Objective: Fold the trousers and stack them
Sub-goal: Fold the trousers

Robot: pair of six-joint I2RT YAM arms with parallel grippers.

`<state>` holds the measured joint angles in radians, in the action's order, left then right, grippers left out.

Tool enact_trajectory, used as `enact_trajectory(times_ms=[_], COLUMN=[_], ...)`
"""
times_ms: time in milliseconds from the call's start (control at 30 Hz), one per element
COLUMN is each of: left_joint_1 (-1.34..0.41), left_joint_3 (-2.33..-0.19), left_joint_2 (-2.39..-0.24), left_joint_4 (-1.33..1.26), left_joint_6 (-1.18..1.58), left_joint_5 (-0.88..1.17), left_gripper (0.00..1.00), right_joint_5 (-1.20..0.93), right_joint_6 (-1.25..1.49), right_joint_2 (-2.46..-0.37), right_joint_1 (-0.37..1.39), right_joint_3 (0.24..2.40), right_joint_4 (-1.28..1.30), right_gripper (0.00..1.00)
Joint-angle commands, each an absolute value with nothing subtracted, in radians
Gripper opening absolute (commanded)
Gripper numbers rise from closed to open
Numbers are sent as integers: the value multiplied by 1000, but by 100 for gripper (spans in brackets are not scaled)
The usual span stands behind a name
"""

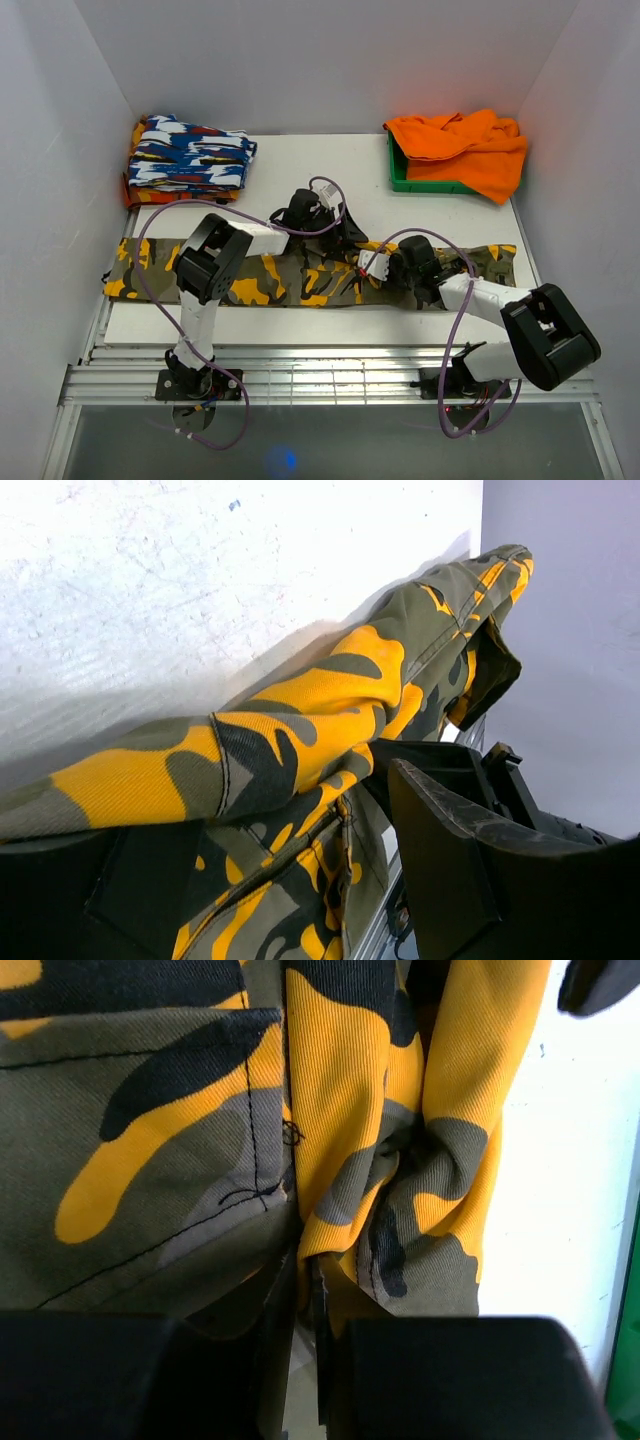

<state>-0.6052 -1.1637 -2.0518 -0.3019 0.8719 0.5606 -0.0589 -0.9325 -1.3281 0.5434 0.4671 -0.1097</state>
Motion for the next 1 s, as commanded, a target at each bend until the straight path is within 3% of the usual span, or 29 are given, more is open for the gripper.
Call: enact_trajectory(times_ms=[0, 33, 100, 167, 267, 333, 433, 467, 567, 700, 867, 967], left_joint_1=[-621, -624, -633, -640, -641, -641, -641, -641, -641, -643, -650, -663], left_joint_3=[-1215, -1221, -1227, -1226, -1215, -1212, -1204, -1203, -1201, -1206, -1206, -1212], left_joint_2=[-2085, -2095, -2117, -2128, -2141, -2148, -2151, -2151, -2157, -2167, -2183, -2195], left_joint_4=[-333, -334, -348, -366, -388, -394, -417, -432, -463, -486, -524, -531], left_joint_6=[907, 923, 945, 972, 1003, 1012, 1026, 1031, 1052, 1080, 1120, 1137], left_joint_5=[581, 581, 586, 589, 586, 587, 591, 598, 615, 621, 635, 641], left_gripper=[81, 81, 81, 81, 81, 81, 81, 81, 81, 81, 77, 76], right_joint_5=[-104, -89, -69, -35, -3, -3, 23, 18, -24, -3, -28, -26], right_joint_6=[-920, -917, -887, -867, -839, -818, -813, -810, -818, -813, -818, -819], right_joint_2=[-1374, -1377, -1374, -1361, -1336, -1313, -1246, -1211, -1157, -1135, -1147, -1196], right_joint_1=[546, 546, 546, 546, 546, 545, 545, 545, 545, 545, 543, 543], right_joint_3=[463, 462, 465, 474, 497, 508, 482, 474, 442, 407, 377, 362], right_joint_4=[-47, -57, -84, -103, -120, -133, -149, -146, -98, -80, -45, -40], right_gripper=[16, 18, 48, 69, 75, 74, 65, 50, 33, 41, 29, 28])
